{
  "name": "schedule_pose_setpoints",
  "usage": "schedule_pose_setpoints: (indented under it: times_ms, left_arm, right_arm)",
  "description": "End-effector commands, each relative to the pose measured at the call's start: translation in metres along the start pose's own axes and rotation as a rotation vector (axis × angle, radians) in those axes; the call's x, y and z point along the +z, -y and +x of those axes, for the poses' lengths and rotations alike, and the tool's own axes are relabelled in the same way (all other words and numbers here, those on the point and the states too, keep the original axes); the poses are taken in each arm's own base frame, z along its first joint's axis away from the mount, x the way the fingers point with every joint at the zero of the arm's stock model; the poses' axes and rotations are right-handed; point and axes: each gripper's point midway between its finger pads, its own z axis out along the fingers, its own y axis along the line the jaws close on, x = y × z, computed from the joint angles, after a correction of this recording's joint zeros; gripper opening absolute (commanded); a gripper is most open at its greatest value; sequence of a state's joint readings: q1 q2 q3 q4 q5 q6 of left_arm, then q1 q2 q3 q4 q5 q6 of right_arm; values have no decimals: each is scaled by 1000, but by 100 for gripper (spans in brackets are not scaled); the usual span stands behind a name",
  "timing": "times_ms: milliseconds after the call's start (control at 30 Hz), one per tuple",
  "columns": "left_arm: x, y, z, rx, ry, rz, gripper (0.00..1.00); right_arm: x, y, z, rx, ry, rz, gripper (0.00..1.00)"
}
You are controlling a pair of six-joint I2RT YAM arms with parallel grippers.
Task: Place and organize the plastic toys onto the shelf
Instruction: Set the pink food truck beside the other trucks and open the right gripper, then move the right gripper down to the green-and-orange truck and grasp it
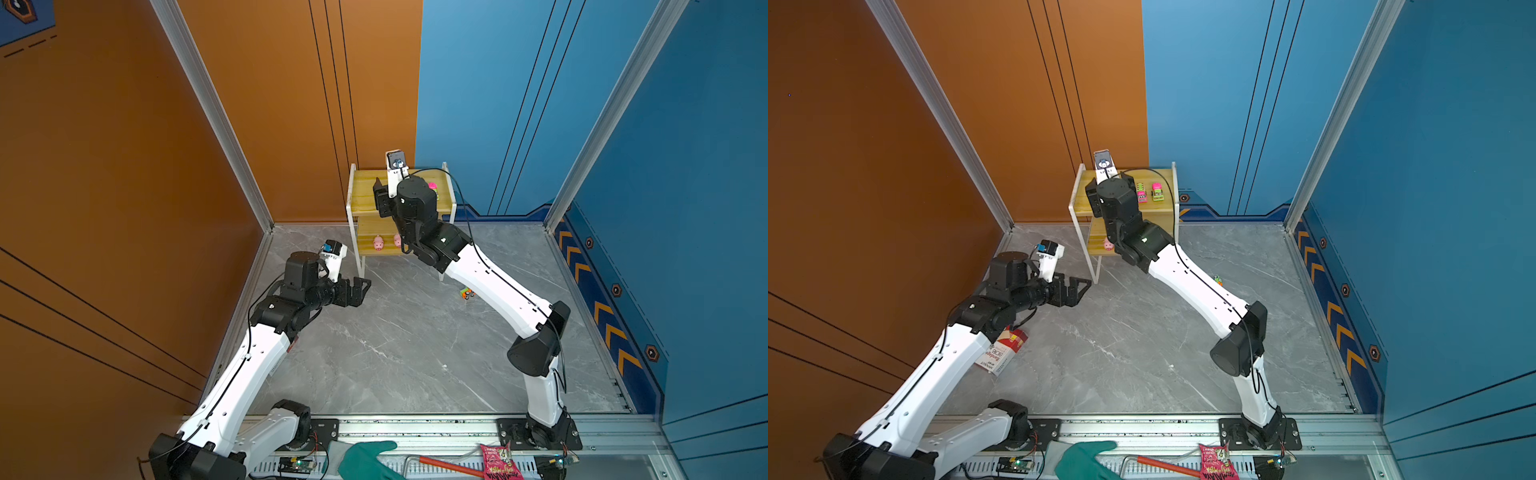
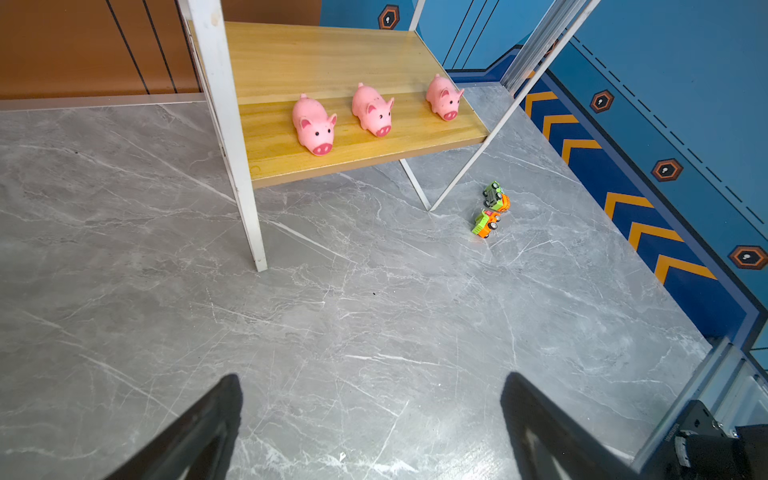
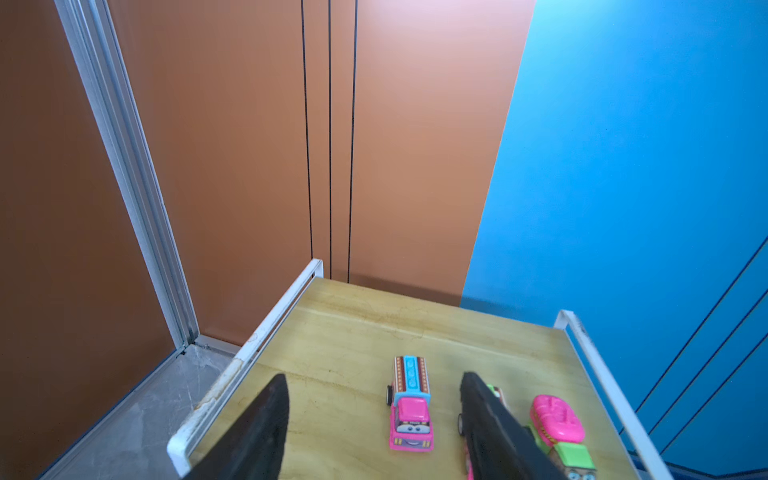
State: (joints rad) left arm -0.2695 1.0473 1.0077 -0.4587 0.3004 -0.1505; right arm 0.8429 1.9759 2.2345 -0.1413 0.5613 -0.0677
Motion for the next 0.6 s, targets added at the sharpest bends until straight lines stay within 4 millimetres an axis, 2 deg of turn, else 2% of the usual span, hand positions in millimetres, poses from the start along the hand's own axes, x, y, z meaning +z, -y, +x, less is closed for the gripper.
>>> schedule_pose_setpoints:
  times_ms: [0,67,167,200,333,433,567]
  left_arm:
    - [3,4,1,-4,4,23,98]
    - [4,4,2,-4,2,23,98]
    - [7,8,6,3,-11,26,98]
    - [9,11,7,8,-18,30,98]
    - [16,24,17,43,-46,36,98]
    - [22,36,25,71,-76,41,98]
    - [29,50,36,106,-117,54,98]
  right_arm:
    - [-20,21,-19,-10,45,47,67]
    - [-30,34,-12,-4,34,62,68]
    - [-47,60,8,52,-6,56,68]
    - [-52,70,26,63,-44,56,68]
    - [-86,118,74,122,-133,101,68]
    - [-110,174,115,135,-219,212,68]
    - [-140,228,180,312,-344,265,67]
